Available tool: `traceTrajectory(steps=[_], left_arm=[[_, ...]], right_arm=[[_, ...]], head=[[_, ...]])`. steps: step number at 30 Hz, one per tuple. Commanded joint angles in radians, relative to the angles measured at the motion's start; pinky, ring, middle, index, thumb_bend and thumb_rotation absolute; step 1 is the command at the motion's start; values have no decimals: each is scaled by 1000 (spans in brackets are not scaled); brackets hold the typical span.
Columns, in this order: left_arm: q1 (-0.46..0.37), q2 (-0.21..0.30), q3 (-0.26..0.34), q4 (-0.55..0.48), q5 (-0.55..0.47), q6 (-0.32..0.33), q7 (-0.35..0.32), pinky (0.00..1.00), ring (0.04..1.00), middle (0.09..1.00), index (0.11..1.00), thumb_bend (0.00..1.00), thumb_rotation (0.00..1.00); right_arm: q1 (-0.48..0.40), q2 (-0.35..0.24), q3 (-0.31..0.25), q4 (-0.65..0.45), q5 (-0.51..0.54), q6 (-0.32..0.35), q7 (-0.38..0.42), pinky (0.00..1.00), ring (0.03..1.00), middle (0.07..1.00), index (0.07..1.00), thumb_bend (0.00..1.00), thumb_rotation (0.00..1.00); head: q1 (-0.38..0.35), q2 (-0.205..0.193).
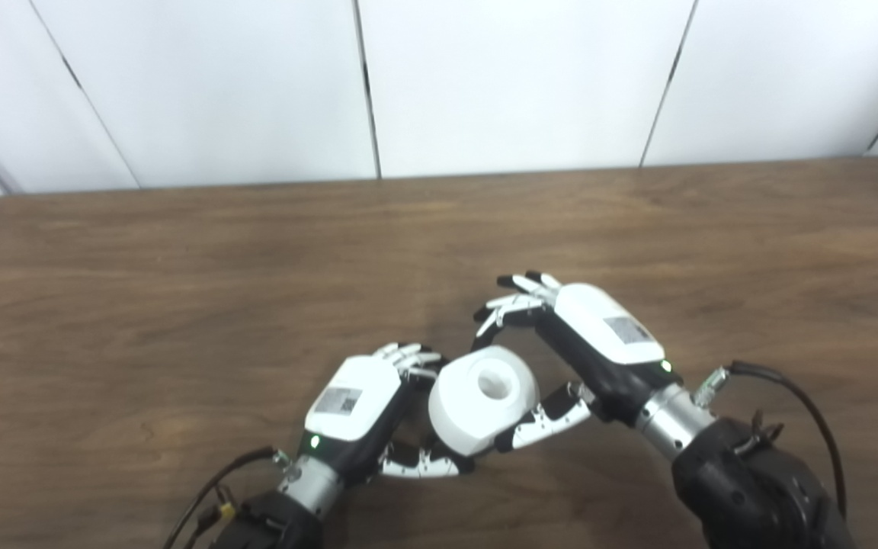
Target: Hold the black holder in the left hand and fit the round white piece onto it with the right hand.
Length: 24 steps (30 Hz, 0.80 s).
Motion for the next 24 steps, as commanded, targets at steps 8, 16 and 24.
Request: traceTrajectory(steps=[8,16,24], left_arm=[[18,5,-27,20,33,33,-73,877,870,808,487,521,51],[19,0,-31,9,33,43,-82,882,871,808,487,521,51],[17,-3,-41,-2,32,61,-91,888,875,811,487,521,51]], right_arm=[[3,11,17,-8,-51,-77,-18,1000,938,779,482,524,135],[18,26,20,6,-63,-109,-31,987,932,778,482,524,136],[31,45,17,38,-56,-136,-60,954,924,774,482,525,136]], head=[[-6,6],[-5,9],[-1,11]])
